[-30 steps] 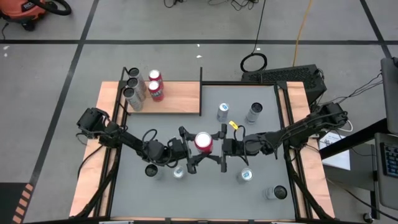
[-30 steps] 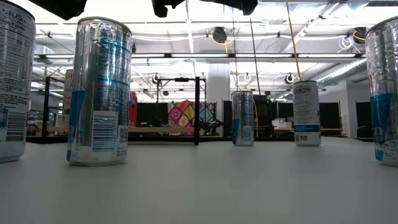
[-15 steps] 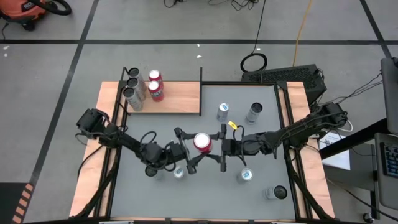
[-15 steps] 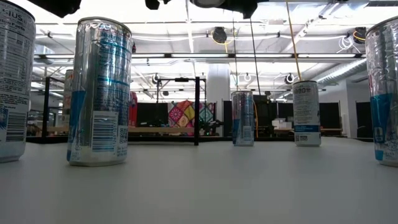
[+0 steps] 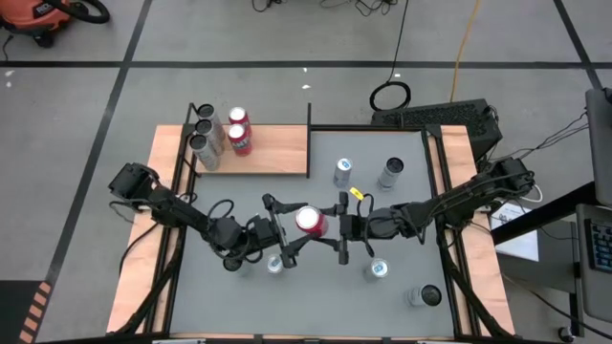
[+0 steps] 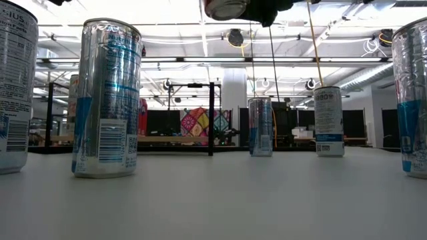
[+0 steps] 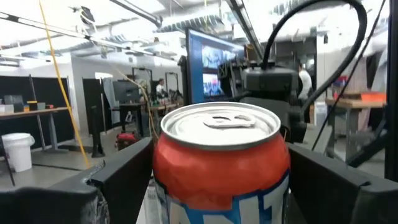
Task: Place canned beverage on shelf
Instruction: Put the red soda can on the shelf aligned with the other red soda can
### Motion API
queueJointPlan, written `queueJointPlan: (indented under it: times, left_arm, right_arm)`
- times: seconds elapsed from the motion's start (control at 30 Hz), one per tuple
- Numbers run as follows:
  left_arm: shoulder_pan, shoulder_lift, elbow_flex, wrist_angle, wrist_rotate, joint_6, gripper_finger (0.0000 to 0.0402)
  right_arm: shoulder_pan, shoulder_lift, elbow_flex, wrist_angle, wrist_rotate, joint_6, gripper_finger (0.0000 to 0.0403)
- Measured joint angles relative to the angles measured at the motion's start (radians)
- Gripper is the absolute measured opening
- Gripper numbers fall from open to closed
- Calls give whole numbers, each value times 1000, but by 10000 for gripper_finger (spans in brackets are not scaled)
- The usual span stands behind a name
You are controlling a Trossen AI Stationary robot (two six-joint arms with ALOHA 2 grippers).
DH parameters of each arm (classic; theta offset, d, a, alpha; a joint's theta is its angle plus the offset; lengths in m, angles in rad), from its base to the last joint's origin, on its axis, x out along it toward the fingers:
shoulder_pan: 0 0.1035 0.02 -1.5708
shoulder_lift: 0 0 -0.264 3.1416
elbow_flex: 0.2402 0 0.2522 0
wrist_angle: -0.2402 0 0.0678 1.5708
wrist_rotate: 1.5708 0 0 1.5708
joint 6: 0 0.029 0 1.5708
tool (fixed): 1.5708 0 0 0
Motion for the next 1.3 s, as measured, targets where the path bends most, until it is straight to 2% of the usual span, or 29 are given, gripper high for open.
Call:
queueJointPlan:
  times: [0.1, 0.33, 0.6, 0.87, 1.13, 1.3]
  left_arm:
    - [0, -20, 2, -70, -1, -26, 343]
    - [-6, -24, 12, -95, -6, -51, 342]
    - [-3, -24, 86, -324, -21, -133, 342]
    - [-14, -24, 98, -340, -59, -131, 340]
    - [-32, -24, 98, -350, -97, -127, 305]
    - [-37, -24, 98, -368, -107, -130, 301]
  right_arm:
    - [0, 0, 0, -6, 0, 0, 235]
    - [0, 0, 0, -23, -1, -28, 235]
    - [0, 0, 0, -51, -2, -30, 235]
    - [0, 0, 0, -57, -2, -28, 235]
    - [1, 0, 0, -64, -8, -28, 235]
    - [1, 0, 0, -69, -7, -34, 235]
